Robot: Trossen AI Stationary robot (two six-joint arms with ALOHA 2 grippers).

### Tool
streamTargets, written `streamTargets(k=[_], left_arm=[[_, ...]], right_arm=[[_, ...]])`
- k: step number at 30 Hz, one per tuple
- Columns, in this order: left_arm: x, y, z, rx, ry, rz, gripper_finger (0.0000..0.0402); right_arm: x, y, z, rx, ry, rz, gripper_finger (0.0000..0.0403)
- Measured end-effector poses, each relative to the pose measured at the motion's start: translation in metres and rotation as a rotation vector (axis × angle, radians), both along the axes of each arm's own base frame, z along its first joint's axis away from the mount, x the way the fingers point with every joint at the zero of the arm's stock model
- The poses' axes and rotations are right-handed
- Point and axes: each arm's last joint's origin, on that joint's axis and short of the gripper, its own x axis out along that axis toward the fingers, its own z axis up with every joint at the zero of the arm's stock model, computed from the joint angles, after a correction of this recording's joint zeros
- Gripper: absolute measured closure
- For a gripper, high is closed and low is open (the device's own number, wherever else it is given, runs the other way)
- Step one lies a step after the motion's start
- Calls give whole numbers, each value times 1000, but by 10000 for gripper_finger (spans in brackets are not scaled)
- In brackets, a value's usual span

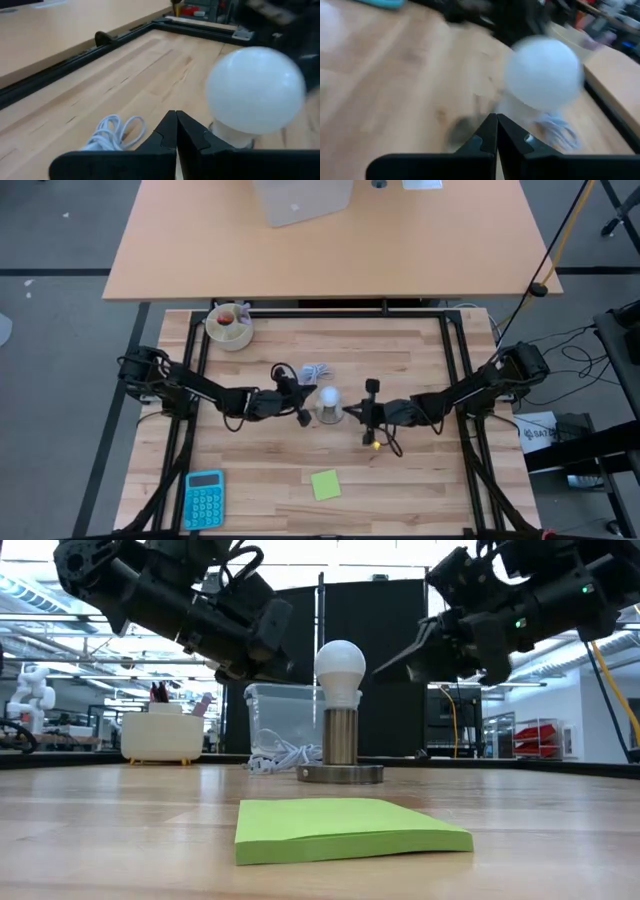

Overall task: Screw lightbulb
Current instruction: Insert the lightbulb into the lamp

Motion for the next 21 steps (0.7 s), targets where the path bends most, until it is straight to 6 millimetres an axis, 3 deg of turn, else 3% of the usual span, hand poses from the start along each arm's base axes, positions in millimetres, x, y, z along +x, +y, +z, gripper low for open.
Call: streamTargets(k=[9,21], left_arm=[[-8,-22,25,85,-38,-147,401],[-5,-21,20,48,-25,-259,401]], right_arm=[[3,-21,2,-43,-21,-154,403],[17,-31,17,-62,-56,-134,403]])
